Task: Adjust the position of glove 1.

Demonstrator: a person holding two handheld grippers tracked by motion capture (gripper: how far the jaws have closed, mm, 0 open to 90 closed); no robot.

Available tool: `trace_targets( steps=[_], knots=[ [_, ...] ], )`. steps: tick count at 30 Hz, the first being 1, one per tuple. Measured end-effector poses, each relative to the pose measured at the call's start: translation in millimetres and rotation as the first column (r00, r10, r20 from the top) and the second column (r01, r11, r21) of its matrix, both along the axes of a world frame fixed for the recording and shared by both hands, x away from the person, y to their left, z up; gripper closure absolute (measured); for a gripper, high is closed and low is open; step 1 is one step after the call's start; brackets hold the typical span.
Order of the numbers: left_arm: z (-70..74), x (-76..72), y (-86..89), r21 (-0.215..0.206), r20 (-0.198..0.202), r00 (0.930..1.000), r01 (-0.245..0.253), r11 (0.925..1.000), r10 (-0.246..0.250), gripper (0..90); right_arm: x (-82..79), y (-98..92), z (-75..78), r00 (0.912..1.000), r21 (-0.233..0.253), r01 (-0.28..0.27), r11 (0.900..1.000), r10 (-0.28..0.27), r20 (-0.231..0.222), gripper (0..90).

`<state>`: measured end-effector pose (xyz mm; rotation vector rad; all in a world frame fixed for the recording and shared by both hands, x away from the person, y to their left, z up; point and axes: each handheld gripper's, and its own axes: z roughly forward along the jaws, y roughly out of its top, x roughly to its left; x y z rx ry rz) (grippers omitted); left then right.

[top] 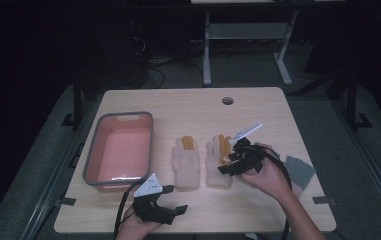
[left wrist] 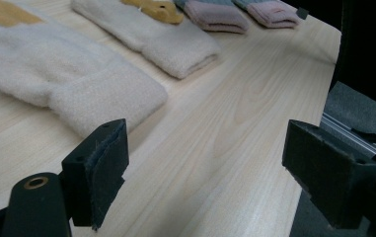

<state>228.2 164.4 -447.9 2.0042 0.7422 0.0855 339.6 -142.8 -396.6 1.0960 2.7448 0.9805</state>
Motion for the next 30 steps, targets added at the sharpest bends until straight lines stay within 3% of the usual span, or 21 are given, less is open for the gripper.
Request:
trace_targets(
  steps=[3,13,16,20,22,30],
  knots=[
    [-0.4,-0.3,-0.9,0.002,0.0,1.0,0.004,1.0,-0.004,17.7,8.7,3.9,-2.5,1.0,-0.009,0.0,1.0,0.0,-0.002,33.4],
    [-0.8,-1.0,-2.5,0.014,0.001,0.9997,0.023,0.9996,-0.023,17.7,33.0,16.4,-19.6,0.999,-0.103,0.022,0.994,-0.026,-0.035,39.6],
    [-1.4,-1.8,-3.7,0.003,-0.003,0.9998,0.019,0.9998,-0.019,17.7,37.7,20.6,-25.7,0.9991,-0.159,0.033,0.987,-0.037,-0.022,45.5],
    [-1.2,-2.2,-3.7,0.006,-0.002,0.9998,0.02,0.9998,-0.02,17.7,40.6,20.2,-30.6,0.9985,-0.19,0.043,0.981,-0.049,-0.026,48.7],
    [-0.4,-2.3,-3.2,0.002,-0.004,0.9997,0.024,0.9997,-0.024,17.7,41.1,21.3,-36.6,0.9982,-0.235,0.045,0.971,-0.053,-0.027,49.9],
    [-0.3,-2.2,-2.5,-0.003,-0.002,0.9998,0.017,0.9998,-0.017,17.7,39.4,23.9,-42.3,0.9983,-0.248,0.054,0.967,-0.057,-0.006,56.1]
  ],
)
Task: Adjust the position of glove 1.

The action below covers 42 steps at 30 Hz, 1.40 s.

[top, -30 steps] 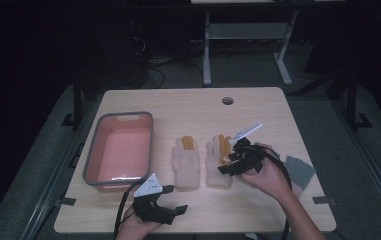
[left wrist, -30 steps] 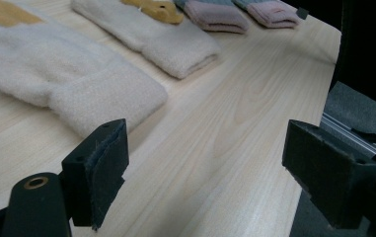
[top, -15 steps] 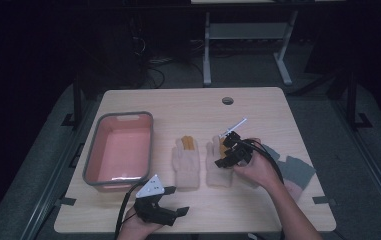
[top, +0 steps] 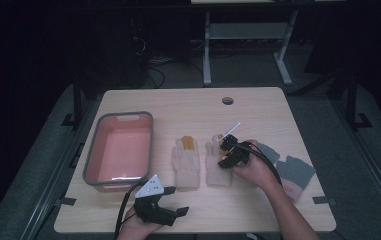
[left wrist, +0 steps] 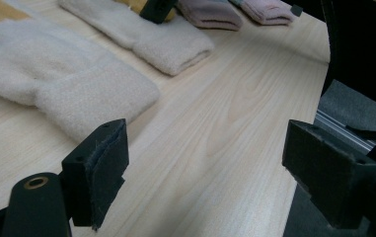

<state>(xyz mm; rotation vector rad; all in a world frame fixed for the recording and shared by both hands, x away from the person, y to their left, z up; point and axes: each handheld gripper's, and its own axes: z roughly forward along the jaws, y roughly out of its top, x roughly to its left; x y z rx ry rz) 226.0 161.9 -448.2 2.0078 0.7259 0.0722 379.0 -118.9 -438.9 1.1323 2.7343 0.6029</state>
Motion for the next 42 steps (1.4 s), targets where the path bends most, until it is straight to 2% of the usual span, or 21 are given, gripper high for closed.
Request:
trace_targets(
  steps=[4,8,9,16,23,25,30,35,36,42],
  knots=[
    [-0.2,0.0,-0.2,0.0,0.001,1.0,-0.003,1.0,0.003,17.7,-2.6,1.0,2.6,1.0,-0.011,-0.004,1.0,0.004,0.009,62.0],
    [-0.3,0.1,-0.1,0.004,0.001,1.0,-0.003,1.0,0.003,17.7,-3.9,1.2,4.6,0.9999,-0.003,-0.011,1.0,0.011,0.006,63.6],
    [0.0,-0.2,-0.2,0.004,0.003,1.0,-0.003,1.0,0.003,17.7,-6.0,1.4,8.5,0.9998,0.011,-0.017,1.0,0.017,0.009,64.1],
    [-0.6,0.4,0.5,0.005,0.0,1.0,-0.007,1.0,0.007,17.7,-9.5,3.5,22.4,0.9991,0.015,-0.036,0.999,0.036,0.024,64.6],
    [1.5,-1.6,1.9,0.0,0.008,0.9999,-0.011,0.9999,0.011,17.7,-15.8,3.9,40.7,0.9964,0.032,-0.065,0.997,0.063,0.056,64.6],
    [1.9,-2.5,1.4,-0.004,0.01,0.9999,-0.013,0.9999,0.013,17.7,-18.7,5.7,50.1,0.9955,0.03,-0.068,0.997,0.066,0.069,64.6],
    [2.6,-3.2,1.0,-0.008,0.012,0.9998,-0.017,0.9998,0.017,17.7,-20.6,8.9,59.5,0.9926,0.046,-0.088,0.995,0.083,0.089,64.6],
    [2.0,-3.3,1.8,-0.005,0.009,0.9998,-0.017,0.9998,0.017,17.7,-18.6,18.1,69.3,0.9901,0.067,-0.11,0.992,0.103,0.095,64.6],
    [2.3,-3.3,2.0,-0.006,0.009,0.9998,-0.016,0.9999,0.016,17.7,-17.2,23.6,72.3,0.9874,0.077,-0.129,0.989,0.12,0.103,64.6],
    [1.8,-2.7,3.7,-0.002,0.004,0.9998,-0.018,0.9998,0.018,17.7,-13.6,41.3,74.8,0.9811,0.074,-0.171,0.982,0.163,0.104,64.5]
  ],
)
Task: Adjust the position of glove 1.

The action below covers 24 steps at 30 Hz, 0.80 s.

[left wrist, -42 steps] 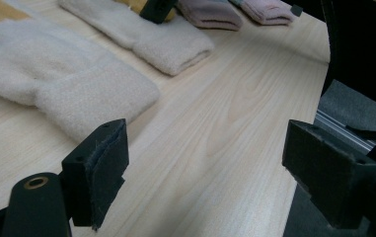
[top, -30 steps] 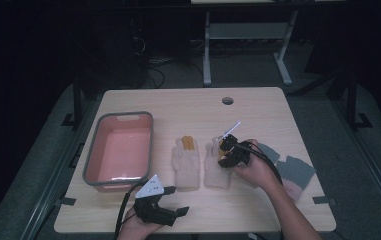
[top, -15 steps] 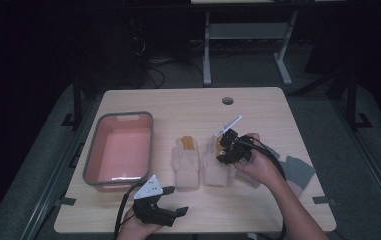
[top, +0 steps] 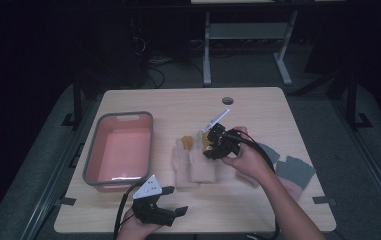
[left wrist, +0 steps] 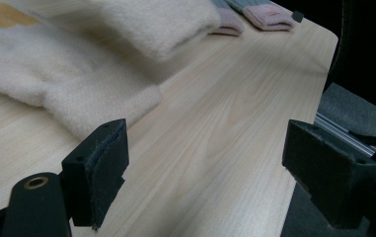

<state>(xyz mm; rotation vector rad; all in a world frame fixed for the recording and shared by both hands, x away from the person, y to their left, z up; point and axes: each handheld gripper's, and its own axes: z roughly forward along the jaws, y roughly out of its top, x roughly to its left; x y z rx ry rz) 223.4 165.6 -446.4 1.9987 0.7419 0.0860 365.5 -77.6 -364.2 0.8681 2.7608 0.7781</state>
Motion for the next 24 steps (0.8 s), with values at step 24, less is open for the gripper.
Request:
trace_targets(
  steps=[24],
  knots=[
    [1.6,-1.2,3.3,-0.016,0.001,1.0,-0.005,0.9999,0.005,17.7,20.2,49.8,-27.4,0.9941,-0.016,-0.086,0.996,0.085,-0.067,64.0]
  ],
)
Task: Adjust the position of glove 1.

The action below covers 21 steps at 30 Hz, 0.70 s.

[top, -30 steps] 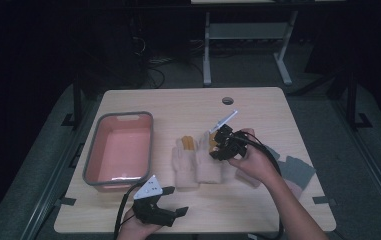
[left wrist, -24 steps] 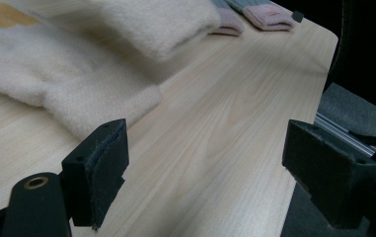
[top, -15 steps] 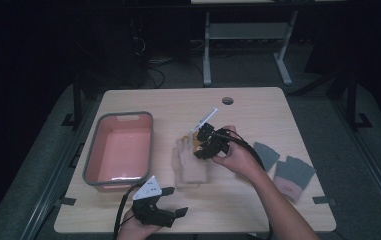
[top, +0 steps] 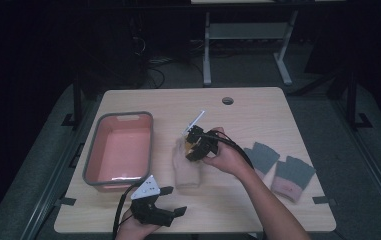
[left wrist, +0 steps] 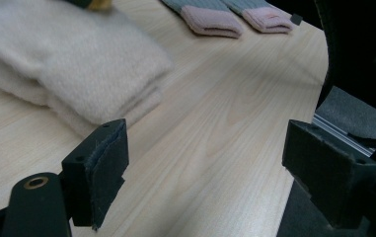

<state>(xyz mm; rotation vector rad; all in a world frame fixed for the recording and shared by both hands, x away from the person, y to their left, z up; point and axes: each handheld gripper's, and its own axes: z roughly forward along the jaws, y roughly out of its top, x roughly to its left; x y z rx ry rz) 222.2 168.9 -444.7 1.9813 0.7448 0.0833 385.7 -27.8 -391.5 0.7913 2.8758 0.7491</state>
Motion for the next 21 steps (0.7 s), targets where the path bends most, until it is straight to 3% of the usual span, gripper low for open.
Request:
trace_targets(
  steps=[13,17,20,21],
  knots=[
    [0.5,0.7,0.5,0.001,0.0,1.0,0.0,1.0,0.0,17.7,5.4,1.3,-21.6,0.9985,-0.013,0.008,1.0,-0.009,-0.055,61.1],
    [0.8,0.8,0.4,0.0,0.001,1.0,0.001,1.0,-0.001,17.7,5.0,0.9,-21.9,0.9979,-0.009,0.013,1.0,-0.014,-0.064,52.2],
    [0.5,0.4,0.0,0.0,-0.004,1.0,-0.001,1.0,0.001,17.7,4.0,6.1,-16.7,0.9993,0.016,0.018,1.0,-0.018,-0.032,41.0],
    [0.6,0.2,-0.1,0.0,-0.005,1.0,-0.001,1.0,0.001,17.7,4.0,6.1,-16.7,0.9993,0.016,0.018,1.0,-0.018,-0.032,41.0]
  ],
)
